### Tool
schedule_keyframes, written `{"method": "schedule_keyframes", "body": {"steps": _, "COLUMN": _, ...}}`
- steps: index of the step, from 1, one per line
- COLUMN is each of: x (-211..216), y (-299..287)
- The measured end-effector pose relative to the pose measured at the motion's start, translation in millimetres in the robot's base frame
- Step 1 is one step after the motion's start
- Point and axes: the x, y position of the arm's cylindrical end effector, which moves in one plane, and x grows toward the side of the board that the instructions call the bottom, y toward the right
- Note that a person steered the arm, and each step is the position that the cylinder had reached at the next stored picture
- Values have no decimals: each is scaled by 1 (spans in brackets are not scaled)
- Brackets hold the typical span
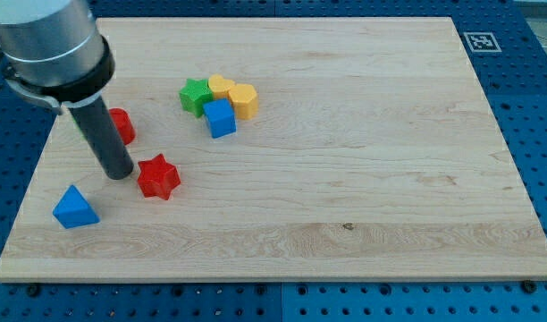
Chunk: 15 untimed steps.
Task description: Drag the green circle to the top center of the board
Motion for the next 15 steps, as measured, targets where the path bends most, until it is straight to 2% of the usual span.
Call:
{"method": "schedule_keyframes", "body": {"steps": 1, "x": -23, "y": -22}}
{"method": "schedule_keyframes", "body": {"steps": 4, "x": -28, "y": -44}}
{"method": "schedule_keyframes", "body": {"steps": 5, "x": -45, "y": -50}}
{"method": "schedule_keyframes", "body": {"steps": 7, "x": -83, "y": -51}}
{"method": "schedule_keyframes", "body": {"steps": 11, "x": -117, "y": -51}}
{"method": "schedule_keyframes", "body": {"steps": 15, "x": -122, "y": -37}}
